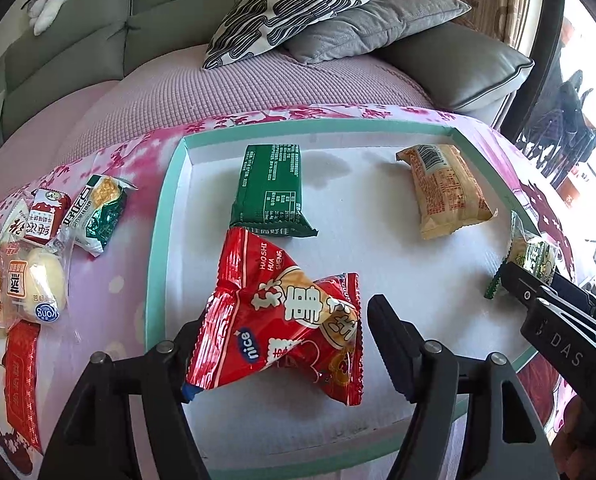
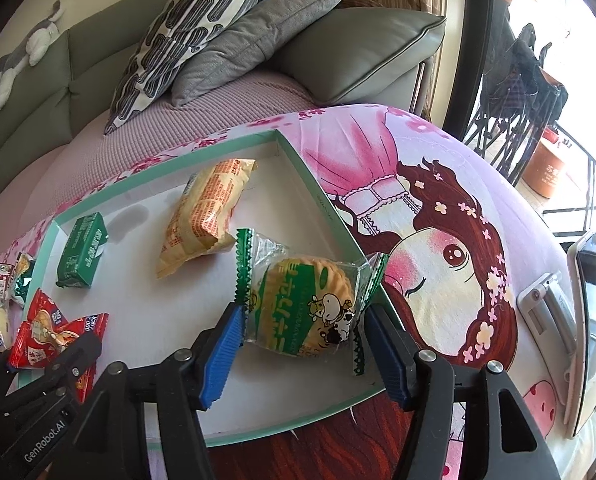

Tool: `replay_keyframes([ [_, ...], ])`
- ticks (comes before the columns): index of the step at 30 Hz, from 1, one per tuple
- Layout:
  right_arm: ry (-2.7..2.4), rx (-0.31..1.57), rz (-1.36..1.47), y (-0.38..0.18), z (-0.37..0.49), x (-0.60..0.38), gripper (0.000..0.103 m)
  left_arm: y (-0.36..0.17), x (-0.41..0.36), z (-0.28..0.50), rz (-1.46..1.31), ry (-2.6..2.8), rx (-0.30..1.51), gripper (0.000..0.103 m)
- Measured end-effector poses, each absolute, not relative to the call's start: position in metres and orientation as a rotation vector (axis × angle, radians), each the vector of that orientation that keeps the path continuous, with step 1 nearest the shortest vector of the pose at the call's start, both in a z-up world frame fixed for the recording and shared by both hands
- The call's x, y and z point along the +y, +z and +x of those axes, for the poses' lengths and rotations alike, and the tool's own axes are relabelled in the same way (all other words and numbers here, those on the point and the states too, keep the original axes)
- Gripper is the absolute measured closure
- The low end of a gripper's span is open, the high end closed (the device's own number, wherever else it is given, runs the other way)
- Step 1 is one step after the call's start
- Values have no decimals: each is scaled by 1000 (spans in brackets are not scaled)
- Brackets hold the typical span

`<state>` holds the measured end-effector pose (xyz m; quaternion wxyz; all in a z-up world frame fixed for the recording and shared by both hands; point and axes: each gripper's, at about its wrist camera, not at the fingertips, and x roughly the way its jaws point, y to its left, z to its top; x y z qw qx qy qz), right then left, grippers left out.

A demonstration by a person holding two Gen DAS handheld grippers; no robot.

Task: Organize snacks
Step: 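Release the red packet in the tray with the left gripper while the right gripper lowers the cake packet, then open the right gripper to set the cake packet in the tray corner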

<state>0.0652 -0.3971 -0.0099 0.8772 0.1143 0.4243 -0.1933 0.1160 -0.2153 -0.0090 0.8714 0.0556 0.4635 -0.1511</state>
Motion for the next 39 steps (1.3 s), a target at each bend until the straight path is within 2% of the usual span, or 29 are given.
replay_keyframes([
  [3, -408, 875, 219, -6, 64, -395, 32, -5, -218, 115, 126, -324, 966, 30],
  [23, -453, 804, 235, 25, 46, -403, 32, 48, -198, 97, 62, -316, 871, 31],
  [39, -440, 840, 215, 18, 50, -396, 31, 37, -173, 111, 13, -214, 902, 30],
])
